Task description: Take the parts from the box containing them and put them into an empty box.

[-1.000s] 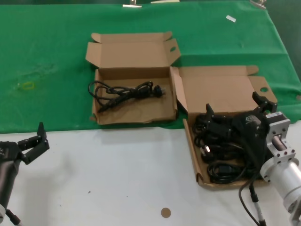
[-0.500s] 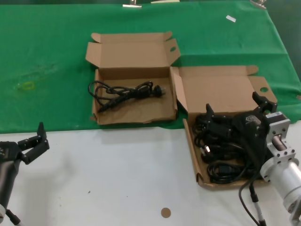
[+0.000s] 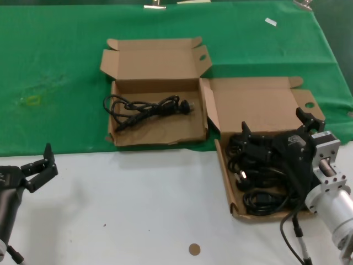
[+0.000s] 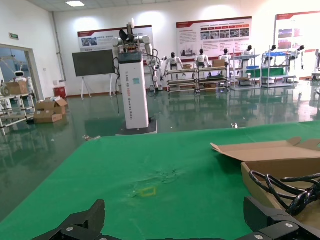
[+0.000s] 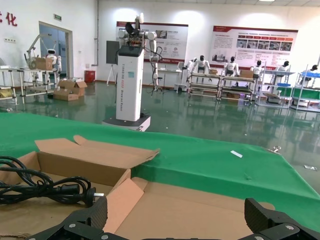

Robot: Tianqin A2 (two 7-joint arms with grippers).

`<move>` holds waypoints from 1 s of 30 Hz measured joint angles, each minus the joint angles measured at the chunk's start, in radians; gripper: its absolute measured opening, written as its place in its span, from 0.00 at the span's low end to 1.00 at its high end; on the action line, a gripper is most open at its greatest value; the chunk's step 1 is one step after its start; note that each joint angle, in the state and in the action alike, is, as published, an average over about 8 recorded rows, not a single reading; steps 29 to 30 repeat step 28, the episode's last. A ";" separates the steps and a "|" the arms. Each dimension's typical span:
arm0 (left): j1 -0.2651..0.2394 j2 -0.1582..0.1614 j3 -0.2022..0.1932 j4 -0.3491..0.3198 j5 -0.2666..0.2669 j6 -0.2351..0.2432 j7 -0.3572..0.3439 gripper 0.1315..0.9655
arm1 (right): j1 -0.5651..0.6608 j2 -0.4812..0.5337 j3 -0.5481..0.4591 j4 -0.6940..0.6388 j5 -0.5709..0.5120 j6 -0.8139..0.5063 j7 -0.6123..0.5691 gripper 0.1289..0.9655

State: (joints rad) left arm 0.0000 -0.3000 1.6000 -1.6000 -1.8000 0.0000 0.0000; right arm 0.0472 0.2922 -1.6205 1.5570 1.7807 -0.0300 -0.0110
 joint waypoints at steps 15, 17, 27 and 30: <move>0.000 0.000 0.000 0.000 0.000 0.000 0.000 1.00 | 0.000 0.000 0.000 0.000 0.000 0.000 0.000 1.00; 0.000 0.000 0.000 0.000 0.000 0.000 0.000 1.00 | 0.000 0.000 0.000 0.000 0.000 0.000 0.000 1.00; 0.000 0.000 0.000 0.000 0.000 0.000 0.000 1.00 | 0.000 0.000 0.000 0.000 0.000 0.000 0.000 1.00; 0.000 0.000 0.000 0.000 0.000 0.000 0.000 1.00 | 0.000 0.000 0.000 0.000 0.000 0.000 0.000 1.00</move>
